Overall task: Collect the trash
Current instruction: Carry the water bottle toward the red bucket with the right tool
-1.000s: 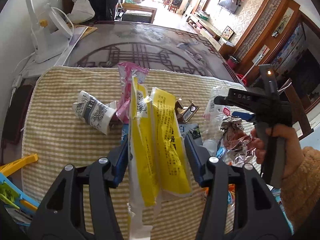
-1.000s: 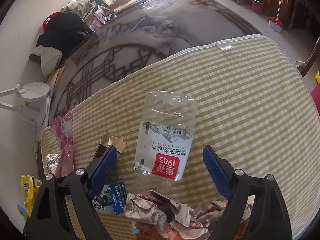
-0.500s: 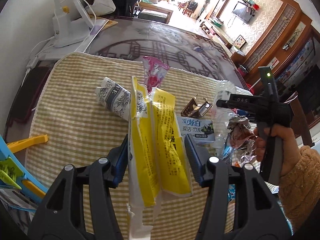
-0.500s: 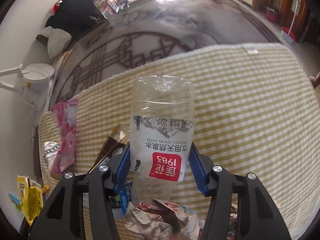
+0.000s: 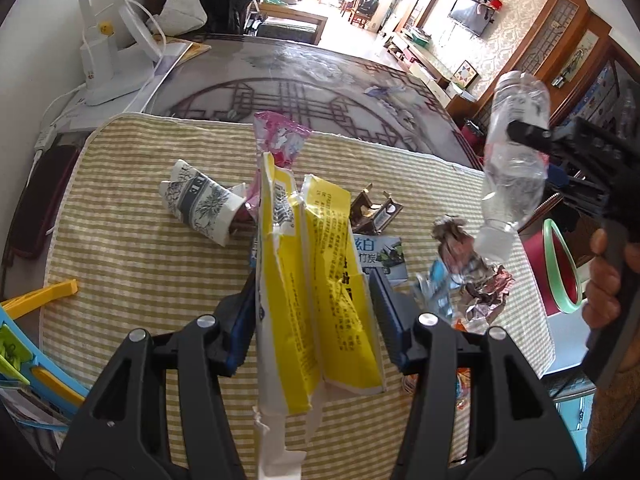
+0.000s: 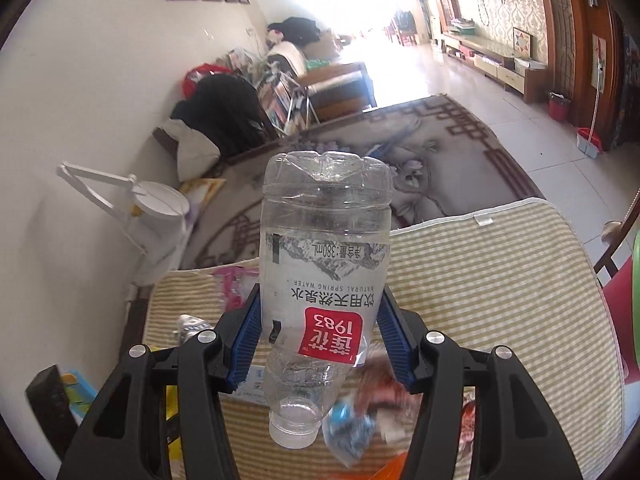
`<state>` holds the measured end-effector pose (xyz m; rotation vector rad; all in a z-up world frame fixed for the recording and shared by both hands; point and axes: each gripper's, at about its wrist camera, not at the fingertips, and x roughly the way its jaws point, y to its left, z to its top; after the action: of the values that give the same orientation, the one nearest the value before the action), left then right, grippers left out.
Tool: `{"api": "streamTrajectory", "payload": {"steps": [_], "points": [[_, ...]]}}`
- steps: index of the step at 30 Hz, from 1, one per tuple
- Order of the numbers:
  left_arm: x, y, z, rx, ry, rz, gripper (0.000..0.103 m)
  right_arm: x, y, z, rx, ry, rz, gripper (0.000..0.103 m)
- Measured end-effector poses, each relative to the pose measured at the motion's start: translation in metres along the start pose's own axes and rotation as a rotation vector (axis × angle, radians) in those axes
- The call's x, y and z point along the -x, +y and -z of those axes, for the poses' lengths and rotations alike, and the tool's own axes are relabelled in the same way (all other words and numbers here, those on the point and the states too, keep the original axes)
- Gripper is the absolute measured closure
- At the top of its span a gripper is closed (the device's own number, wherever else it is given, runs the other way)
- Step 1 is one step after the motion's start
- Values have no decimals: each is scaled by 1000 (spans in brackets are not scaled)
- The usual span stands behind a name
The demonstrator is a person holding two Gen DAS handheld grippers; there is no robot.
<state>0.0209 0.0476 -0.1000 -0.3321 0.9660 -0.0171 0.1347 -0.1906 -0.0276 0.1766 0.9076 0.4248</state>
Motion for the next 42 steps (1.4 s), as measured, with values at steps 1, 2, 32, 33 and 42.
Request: {"api": "streamTrajectory", "payload": {"steps": [1, 2, 32, 33, 42], "points": [[0, -2, 0, -4, -1, 2, 52, 7, 0, 1, -5, -7, -11, 50], [1, -3, 0, -6, -3, 6, 52, 13, 1, 2, -9, -15, -20, 50], [22, -47, -5, -43, -91, 11, 52, 54, 7, 54, -14, -33, -77, 49], [23, -50, -4, -47, -94, 8, 52, 54, 5, 54, -16, -32, -79, 49], [20, -77, -1, -47, -102, -5, 52, 69, -22, 54, -18, -46, -93, 49]]}}
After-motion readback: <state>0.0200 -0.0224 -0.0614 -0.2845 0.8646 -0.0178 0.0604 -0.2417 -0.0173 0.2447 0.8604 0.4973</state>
